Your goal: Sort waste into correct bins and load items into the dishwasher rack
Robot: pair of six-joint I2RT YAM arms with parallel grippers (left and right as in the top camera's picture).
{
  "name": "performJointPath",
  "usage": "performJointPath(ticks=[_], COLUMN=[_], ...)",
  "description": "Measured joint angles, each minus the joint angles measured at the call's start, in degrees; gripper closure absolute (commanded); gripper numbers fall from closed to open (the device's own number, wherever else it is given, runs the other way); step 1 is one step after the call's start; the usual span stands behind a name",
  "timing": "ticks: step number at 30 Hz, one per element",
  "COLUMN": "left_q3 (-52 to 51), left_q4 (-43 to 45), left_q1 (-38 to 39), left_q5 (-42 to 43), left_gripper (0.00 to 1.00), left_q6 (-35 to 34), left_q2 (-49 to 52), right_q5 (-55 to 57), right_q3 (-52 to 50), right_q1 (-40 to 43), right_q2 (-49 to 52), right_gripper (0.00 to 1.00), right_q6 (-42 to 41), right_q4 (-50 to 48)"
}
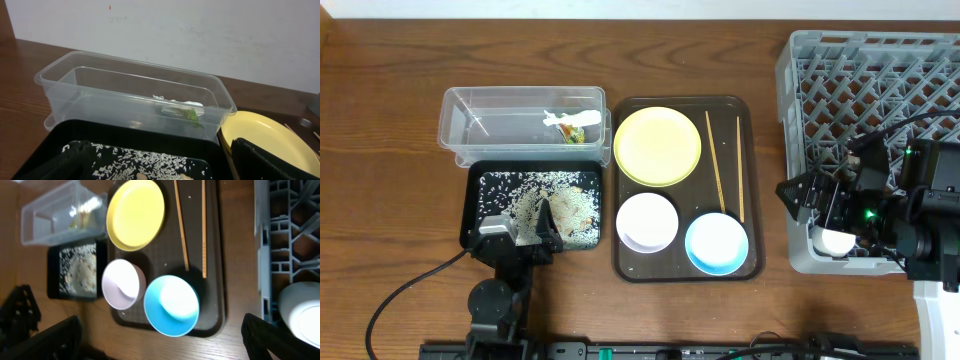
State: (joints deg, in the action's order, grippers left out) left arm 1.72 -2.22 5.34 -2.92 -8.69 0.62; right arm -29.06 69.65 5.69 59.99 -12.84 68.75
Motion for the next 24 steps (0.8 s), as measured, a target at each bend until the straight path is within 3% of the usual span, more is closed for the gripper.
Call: performJointPath(ticks=[6,9,12,18,24], left_q3=[0.00,0.00,0.00,0.00,0.00], left_q4=[-0.02,-0.02,-0.02,-0.02,-0.02], left_q1=[0.00,0.00,0.00,0.00,0.00], left_q5=[0.02,0.02,0.04,0.02,0.04], left_gripper=[0.10,0.10,0.10,0.10,0.10], left_q6=[0.00,0.00,0.00,0.00,-0.02], left_q2=[0.00,0.00,0.00,0.00,0.00], right_q5=[-1.77,-0.59,4.31,16.85,24.92], right_q3=[-0.02,-1.22,-4.94,-16.35,-24.04], right_q1=[-2.27,-9.46,-18.38,-30.60,-33.09], right_q2=[0.02,0.31,1.14,5.46,11.82], right_gripper=[0.11,0.35,0.50,0.61,0.67], right_q6=[-3.89,-4.24,-6.56,-15.06,-21.62], right_q4=[-4.55,-3.78,-3.82,-8.66,-16.98])
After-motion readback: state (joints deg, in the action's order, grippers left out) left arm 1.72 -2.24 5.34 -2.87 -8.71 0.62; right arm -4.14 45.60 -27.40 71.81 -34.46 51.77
